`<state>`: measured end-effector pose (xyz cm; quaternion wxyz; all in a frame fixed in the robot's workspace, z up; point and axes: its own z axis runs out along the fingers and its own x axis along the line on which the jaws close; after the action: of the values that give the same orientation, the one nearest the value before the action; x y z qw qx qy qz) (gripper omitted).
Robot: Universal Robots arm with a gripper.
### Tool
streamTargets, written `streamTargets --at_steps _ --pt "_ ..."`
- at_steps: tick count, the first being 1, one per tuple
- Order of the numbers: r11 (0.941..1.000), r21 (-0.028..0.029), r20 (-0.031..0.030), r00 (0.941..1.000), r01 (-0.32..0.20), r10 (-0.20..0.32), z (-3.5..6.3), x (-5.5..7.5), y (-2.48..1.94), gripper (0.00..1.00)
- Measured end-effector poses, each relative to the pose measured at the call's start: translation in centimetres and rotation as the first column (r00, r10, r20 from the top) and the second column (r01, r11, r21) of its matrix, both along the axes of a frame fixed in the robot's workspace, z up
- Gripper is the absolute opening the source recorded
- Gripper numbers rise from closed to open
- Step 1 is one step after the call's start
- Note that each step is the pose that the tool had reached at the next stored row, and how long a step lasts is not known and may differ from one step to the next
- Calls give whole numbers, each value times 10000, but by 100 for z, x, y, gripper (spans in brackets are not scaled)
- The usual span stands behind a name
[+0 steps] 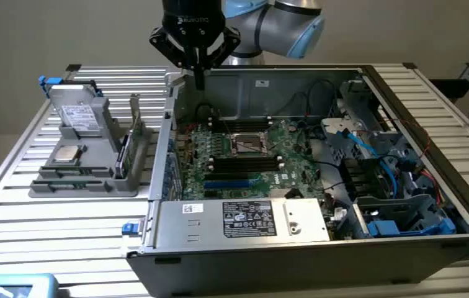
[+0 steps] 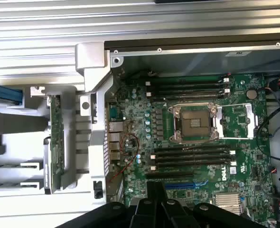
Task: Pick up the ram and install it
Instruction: 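Reach for the ram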
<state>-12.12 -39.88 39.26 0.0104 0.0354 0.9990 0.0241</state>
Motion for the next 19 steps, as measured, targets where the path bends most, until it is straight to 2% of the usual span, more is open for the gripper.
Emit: streamTargets --at_steps 13,15,19 --pt "10000 -1 2 10000 0 0 -4 -2 -6 11" --pt "10000 -1 3 10000 1 -1 -7 -12 -21 11" --pt "10000 2 6 10000 0 0 -37 -36 -83 11"
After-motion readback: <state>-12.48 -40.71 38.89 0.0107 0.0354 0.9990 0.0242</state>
